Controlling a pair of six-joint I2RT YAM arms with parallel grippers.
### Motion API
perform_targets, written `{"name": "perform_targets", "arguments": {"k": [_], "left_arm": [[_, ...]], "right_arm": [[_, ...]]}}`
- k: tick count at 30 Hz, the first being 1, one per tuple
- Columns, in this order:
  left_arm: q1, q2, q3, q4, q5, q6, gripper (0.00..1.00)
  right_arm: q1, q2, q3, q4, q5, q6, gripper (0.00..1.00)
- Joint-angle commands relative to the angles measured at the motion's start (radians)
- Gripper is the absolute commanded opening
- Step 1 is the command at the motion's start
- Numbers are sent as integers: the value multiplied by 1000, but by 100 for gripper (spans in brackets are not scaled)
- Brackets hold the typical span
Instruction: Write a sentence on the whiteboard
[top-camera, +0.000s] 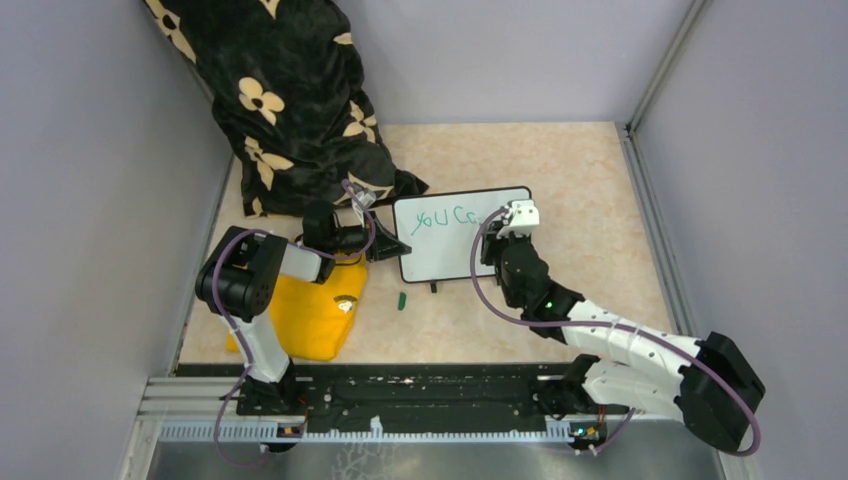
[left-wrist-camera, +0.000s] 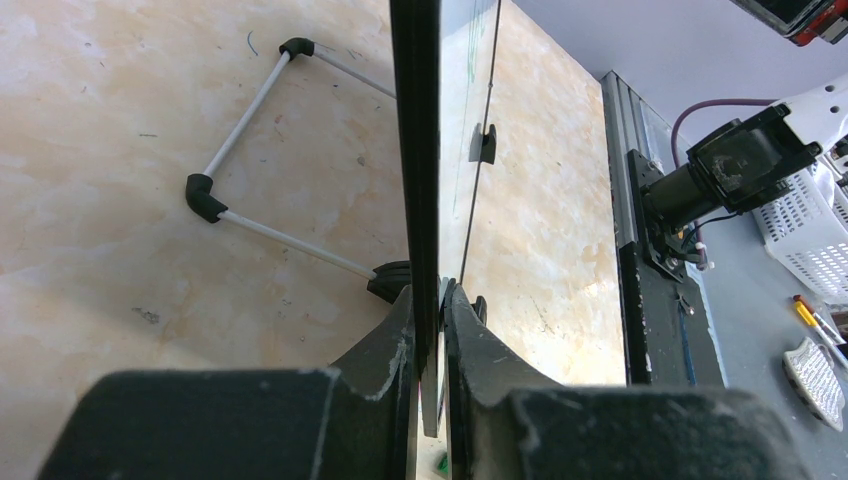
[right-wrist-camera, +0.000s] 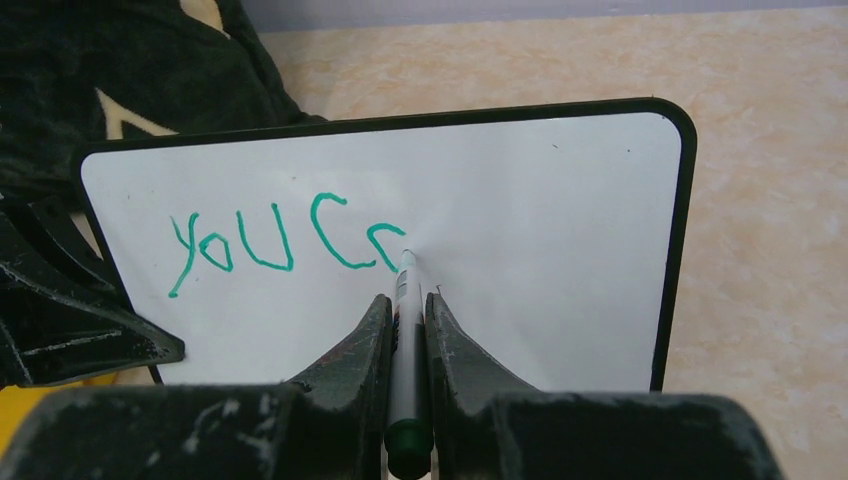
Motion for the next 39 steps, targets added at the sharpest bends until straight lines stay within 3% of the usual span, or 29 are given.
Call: {"name": "perform_targets", "arguments": {"k": [1, 39], "left_arm": [[-10, 11, 5, -54, -49, 66, 0], [-10, 13, 5, -56, -49, 68, 0]], "right_arm": [[-19, 14, 65, 47, 18, -24, 0], [-28, -93, 1, -13, -13, 36, 0]]}}
